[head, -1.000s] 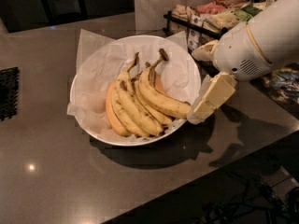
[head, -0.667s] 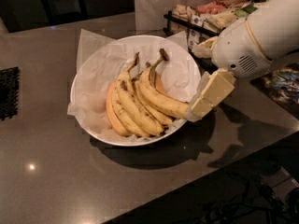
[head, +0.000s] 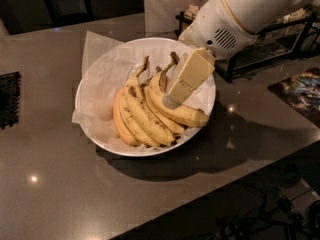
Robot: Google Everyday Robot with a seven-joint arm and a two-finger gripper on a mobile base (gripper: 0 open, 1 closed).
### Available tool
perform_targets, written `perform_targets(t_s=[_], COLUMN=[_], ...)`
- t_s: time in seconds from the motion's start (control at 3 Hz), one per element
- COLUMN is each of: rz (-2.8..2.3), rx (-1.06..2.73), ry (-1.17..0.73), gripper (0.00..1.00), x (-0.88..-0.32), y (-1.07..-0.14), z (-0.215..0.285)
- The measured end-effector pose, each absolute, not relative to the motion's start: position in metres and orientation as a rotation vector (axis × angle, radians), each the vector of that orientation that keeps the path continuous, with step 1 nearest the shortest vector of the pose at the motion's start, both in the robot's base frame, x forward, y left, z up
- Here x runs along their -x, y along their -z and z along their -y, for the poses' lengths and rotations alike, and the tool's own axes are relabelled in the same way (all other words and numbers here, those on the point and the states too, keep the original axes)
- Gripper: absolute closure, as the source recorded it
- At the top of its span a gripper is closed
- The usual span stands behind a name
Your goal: Pick banana from white bowl
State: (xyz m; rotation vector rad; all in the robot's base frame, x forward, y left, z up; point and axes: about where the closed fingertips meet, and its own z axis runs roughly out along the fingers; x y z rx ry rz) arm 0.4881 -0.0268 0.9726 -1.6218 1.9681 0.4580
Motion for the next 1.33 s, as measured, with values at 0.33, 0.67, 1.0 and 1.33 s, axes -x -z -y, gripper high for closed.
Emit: perform_targets(t_s=[0.33,0.67,1.0,1.33], rz=[-1.997,-2.027,-2.046,-2.03], rx=[1.587,1.546,1.544,1.546], ry=[-0.404,-0.377,-0.389,-0.511], gripper=[0.0,0.0,0.0,0.0], x=[-0.481,-0.477,-0.476,-0.481], y=[-0.98,-0.996,-1.004,-0.99], z=[0.017,-0.008,-0.04,-0.058])
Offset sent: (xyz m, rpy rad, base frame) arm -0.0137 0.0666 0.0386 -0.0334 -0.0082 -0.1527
